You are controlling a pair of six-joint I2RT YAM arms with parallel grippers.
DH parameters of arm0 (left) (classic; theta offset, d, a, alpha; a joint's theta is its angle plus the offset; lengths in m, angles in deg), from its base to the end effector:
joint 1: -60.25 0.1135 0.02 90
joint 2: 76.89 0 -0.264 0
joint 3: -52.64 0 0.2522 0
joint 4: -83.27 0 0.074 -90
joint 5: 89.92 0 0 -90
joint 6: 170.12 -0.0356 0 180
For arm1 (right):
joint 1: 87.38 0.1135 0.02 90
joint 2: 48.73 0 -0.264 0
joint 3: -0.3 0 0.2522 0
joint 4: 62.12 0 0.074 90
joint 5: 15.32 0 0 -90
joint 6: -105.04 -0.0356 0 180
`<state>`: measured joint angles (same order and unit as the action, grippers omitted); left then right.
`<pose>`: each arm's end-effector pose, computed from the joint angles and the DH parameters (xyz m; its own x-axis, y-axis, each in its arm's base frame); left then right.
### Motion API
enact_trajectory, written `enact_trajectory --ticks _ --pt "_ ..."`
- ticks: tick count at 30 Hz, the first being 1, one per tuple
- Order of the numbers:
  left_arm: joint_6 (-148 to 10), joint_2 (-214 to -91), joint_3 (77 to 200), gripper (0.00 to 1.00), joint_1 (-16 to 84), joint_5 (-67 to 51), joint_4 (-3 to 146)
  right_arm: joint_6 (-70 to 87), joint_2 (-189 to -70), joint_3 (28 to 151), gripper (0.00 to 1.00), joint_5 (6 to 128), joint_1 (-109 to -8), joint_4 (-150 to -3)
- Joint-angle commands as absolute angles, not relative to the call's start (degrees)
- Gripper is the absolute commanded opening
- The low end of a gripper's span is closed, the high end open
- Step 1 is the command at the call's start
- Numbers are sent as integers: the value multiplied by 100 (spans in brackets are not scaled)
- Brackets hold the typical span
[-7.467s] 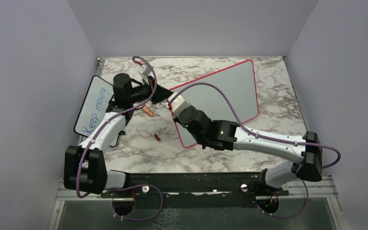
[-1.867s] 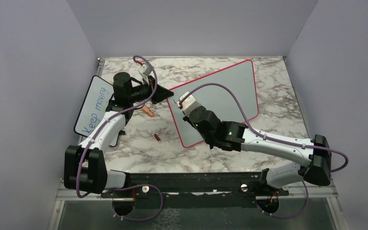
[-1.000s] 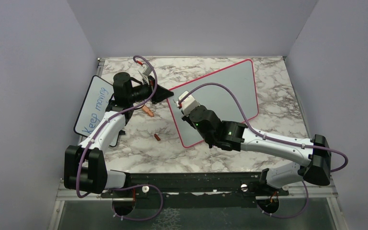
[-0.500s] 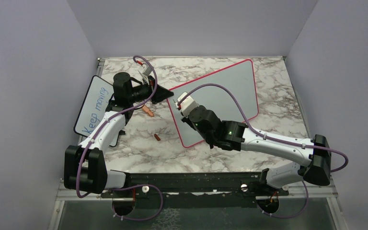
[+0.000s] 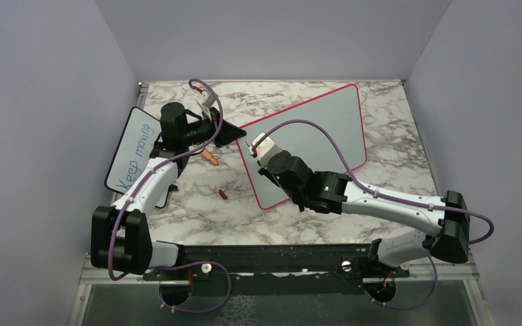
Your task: Write a sentence on the whiteboard
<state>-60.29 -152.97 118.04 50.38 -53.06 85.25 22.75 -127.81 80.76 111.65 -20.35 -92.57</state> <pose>0.2893 -0.0792 0.3086 -0.4394 -0.1301 -0.8888 0.7792 0.4372 -0.4492 0.1413 0.2786 0.3290 -0.1167 -0.5501 -0.8269 -0.5511 0.7285 -0.4068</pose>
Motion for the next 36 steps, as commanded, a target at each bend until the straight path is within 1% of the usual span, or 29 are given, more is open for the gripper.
enact_trajectory --ticks 1,19,25,36 --pt "-6513 -15338 11817 0 5023 -5247 8304 2265 -12784 8081 0 11292 -2089 -9480" --pt "-6518 -15361 11826 0 5023 -5267 8303 2348 -12660 8120 1 11300 -2150 -9578" --pt "-6518 -15358 11826 0 5023 -5285 8302 2387 -12600 8013 1 11443 -2214 -9328" --pt "-6527 -15348 11826 0 5023 -5309 8304 2552 -12613 8008 1 11353 -2260 -8846"
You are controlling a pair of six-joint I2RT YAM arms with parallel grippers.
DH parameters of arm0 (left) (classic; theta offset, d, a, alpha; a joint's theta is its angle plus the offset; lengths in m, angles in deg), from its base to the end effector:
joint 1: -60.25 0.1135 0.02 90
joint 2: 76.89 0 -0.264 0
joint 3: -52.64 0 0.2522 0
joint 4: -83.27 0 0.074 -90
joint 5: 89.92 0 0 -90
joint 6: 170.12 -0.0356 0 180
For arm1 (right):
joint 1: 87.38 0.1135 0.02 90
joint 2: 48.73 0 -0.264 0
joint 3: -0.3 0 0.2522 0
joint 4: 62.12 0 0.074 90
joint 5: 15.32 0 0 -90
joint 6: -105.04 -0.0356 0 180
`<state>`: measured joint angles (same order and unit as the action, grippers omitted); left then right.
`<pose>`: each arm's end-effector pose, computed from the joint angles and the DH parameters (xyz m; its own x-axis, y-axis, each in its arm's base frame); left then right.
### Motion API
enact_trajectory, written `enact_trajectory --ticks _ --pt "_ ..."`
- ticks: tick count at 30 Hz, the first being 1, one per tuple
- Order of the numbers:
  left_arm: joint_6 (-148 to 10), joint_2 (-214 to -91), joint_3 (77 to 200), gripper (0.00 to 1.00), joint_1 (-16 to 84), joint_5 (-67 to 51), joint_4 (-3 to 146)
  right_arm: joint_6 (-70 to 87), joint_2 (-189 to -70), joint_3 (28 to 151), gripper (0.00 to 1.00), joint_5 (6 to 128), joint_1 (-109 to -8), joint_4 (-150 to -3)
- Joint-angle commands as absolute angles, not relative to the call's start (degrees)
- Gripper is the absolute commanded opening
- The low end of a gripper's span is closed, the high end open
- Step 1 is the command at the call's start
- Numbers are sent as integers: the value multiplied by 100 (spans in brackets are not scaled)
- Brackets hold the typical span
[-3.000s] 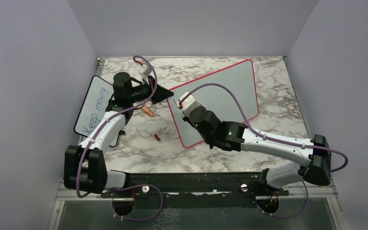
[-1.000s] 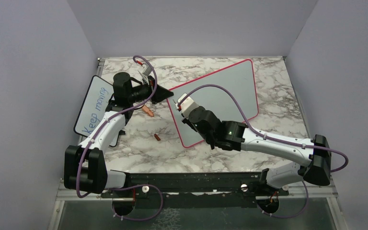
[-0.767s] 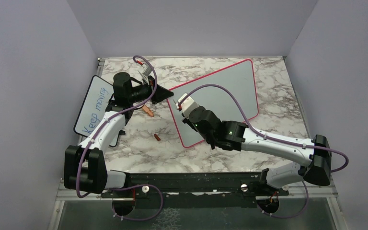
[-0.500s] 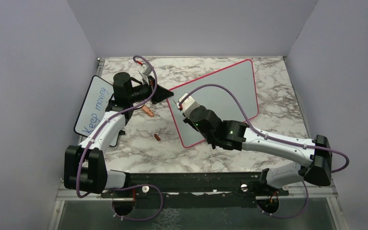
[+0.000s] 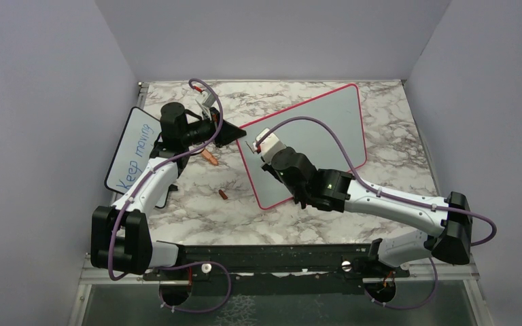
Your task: Write a sentence on the whiteboard
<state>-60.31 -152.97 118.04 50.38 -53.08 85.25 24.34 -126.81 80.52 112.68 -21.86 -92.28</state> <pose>0.2893 -0.0792 0.3086 -0.4392 -0.1298 -0.8890 0.7795 0.4370 -0.4489 0.1474 0.2709 0.3333 -0.1126 -0.5546 -0.8244 -0.5170 0.7413 -0.4281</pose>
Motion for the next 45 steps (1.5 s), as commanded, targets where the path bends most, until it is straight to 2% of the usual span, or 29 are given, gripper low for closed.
enact_trajectory --ticks 1,45 --pt "-6527 -15353 11826 0 5023 -5309 8304 2570 -12612 8012 1 11353 -2264 -8794" --pt "-6536 -15349 11834 0 5023 -5301 8295 2177 -12521 7842 0 11106 -2296 -9540"
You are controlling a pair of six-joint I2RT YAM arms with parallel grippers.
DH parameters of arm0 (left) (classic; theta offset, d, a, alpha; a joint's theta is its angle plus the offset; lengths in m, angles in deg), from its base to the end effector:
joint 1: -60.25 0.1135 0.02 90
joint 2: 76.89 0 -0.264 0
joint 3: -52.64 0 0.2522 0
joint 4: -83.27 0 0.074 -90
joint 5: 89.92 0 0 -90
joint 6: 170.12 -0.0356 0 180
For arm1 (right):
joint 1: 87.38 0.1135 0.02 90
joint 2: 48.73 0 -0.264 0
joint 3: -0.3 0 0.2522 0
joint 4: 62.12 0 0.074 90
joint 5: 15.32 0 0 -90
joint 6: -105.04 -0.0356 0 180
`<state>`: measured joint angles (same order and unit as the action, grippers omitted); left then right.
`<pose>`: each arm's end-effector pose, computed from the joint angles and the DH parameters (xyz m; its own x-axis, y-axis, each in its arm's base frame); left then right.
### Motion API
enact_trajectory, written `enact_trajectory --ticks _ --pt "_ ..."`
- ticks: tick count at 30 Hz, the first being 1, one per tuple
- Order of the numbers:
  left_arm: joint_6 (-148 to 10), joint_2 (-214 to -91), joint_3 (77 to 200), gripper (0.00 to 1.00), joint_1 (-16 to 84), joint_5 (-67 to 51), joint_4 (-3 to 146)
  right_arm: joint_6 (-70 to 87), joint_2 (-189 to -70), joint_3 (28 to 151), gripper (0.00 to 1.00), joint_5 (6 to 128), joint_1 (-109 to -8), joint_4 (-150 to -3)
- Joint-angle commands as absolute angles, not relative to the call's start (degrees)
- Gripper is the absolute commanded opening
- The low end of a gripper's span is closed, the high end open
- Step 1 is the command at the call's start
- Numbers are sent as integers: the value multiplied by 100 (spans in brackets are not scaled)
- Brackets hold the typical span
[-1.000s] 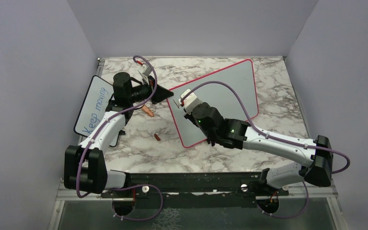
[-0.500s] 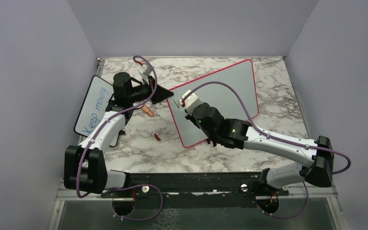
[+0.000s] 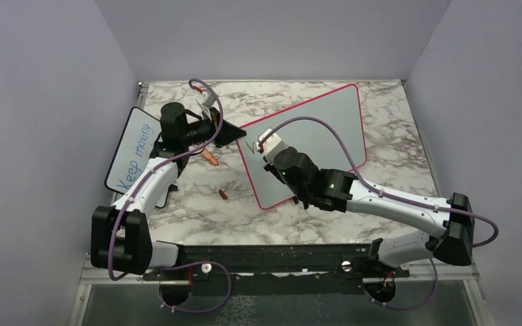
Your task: Write a sentence on the whiteboard
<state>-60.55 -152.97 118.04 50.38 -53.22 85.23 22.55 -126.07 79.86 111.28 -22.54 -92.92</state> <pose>0.2892 -0.0793 0.3086 -0.4366 -0.1272 -0.8906 0.7822 0.4355 -0.4456 0.1486 0.2663 0.3318 -0.1358 -0.5358 -0.8333 -0.5263 0.7516 -0.3976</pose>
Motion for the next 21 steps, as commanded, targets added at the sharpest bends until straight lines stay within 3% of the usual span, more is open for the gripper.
enact_trajectory --ticks 1,21 --pt "-6536 -15349 11835 0 5023 -5295 8295 2187 -12519 7840 0 11106 -2296 -9566" --pt "-6570 -15341 11827 0 5023 -5283 8278 2620 -11935 7518 0 11135 -2300 -8565"
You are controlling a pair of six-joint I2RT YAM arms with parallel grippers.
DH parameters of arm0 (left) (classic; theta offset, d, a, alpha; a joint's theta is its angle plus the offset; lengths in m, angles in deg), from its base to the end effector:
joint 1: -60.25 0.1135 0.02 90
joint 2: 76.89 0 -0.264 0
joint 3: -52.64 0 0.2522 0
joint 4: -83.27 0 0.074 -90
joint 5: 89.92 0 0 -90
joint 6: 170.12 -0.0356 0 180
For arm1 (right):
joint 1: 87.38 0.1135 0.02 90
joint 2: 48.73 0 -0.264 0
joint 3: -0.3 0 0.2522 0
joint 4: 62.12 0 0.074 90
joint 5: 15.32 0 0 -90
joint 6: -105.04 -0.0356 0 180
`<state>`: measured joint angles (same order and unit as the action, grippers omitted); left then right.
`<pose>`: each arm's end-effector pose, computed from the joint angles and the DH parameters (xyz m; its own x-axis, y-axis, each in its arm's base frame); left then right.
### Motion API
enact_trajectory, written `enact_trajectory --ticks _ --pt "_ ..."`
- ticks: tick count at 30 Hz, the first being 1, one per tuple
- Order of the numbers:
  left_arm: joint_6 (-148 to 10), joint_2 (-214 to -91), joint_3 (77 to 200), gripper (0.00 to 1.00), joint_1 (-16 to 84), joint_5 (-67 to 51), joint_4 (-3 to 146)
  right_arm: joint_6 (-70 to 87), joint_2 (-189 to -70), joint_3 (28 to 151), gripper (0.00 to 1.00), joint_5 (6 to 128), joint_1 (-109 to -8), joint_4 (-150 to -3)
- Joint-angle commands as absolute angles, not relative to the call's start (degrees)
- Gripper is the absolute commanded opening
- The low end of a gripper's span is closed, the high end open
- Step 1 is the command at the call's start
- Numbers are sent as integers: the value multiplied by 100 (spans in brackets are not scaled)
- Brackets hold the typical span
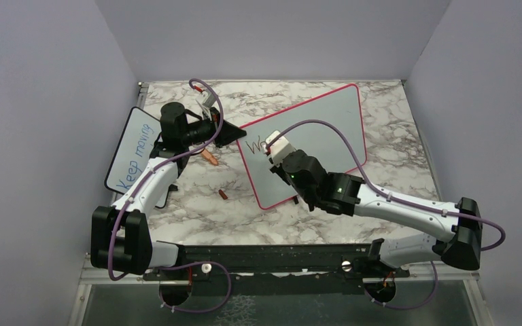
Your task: Write a sentence on the whiteboard
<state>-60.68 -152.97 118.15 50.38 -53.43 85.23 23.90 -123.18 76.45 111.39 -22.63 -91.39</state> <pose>0.2892 -0.0794 0.3092 -0.4337 -0.1254 -0.8923 0.7855 0.4325 -0.4426 0.1439 0.2552 0.3279 -0.1182 -0.5401 -0.8333 -0.5235 0.7470 -0.4099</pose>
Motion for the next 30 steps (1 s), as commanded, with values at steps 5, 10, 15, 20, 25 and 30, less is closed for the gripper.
enact_trajectory --ticks 5,10,15,20,25,30 --pt "-6571 -15340 11827 0 5023 -5284 8278 2847 -11762 7390 0 11063 -2300 -8212" --pt "-6587 -15337 11826 0 5023 -5278 8265 2941 -11956 7449 0 11055 -2304 -8149" --pt "-6589 -15343 11835 0 5023 -5279 8260 2972 -12072 7497 1 10969 -2309 -8123" --pt "-6591 -15340 11842 0 5023 -5283 8254 2960 -12178 7538 0 10929 -2328 -8189" --pt "-6588 -15338 11848 0 5023 -5300 8252 2937 -12244 7567 1 10900 -2361 -8230" --pt "-6590 -15342 11843 0 5023 -5307 8252 2920 -12296 7564 0 10946 -2396 -8191"
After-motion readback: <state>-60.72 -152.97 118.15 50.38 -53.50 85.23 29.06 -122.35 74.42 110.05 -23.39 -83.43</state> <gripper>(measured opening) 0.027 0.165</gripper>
